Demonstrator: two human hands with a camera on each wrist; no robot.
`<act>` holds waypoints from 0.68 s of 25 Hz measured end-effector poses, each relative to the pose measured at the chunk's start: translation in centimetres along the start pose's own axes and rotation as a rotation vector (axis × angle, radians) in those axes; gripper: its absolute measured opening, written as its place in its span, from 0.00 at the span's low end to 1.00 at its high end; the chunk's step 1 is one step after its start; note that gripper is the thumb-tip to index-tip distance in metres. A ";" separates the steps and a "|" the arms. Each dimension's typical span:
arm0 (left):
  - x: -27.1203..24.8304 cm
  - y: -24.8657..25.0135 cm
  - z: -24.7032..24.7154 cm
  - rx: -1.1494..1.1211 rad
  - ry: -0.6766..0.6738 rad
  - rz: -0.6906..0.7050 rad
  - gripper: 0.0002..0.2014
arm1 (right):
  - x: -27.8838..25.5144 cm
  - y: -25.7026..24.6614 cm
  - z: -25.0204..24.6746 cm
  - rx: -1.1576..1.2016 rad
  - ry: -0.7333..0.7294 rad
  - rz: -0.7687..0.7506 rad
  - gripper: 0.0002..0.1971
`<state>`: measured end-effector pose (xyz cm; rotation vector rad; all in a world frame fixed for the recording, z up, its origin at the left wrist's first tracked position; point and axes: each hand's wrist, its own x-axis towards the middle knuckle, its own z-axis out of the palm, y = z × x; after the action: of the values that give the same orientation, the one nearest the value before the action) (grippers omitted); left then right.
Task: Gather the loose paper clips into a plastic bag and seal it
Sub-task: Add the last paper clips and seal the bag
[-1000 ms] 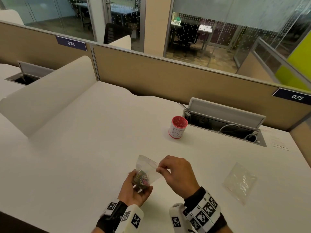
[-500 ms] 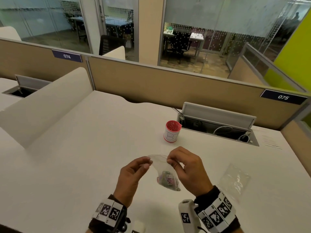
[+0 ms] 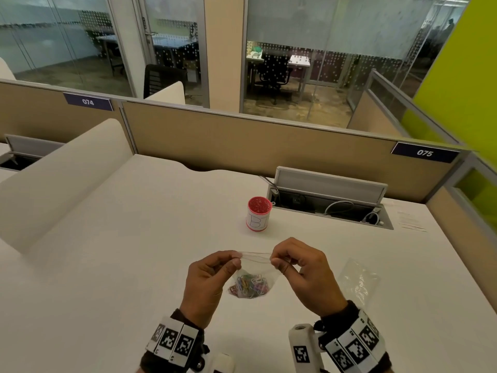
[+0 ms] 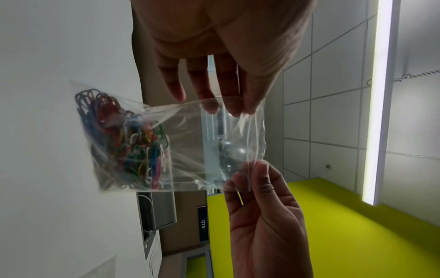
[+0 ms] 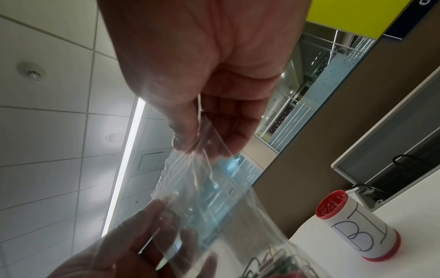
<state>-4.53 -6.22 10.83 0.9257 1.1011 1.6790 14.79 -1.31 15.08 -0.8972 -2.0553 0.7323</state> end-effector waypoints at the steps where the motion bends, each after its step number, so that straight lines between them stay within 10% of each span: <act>1: 0.1 0.1 0.2 0.005 -0.003 0.000 0.08 | 0.0 0.0 -0.2 -0.002 -0.001 0.002 0.03; 17: -0.2 0.1 2.7 0.272 -0.040 0.138 0.12 | 2.1 -1.4 0.9 -0.200 -0.144 -0.039 0.04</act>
<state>-2.04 -5.74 11.72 1.2262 1.2846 1.6380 12.64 -0.67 16.43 -0.9352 -2.2979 0.5932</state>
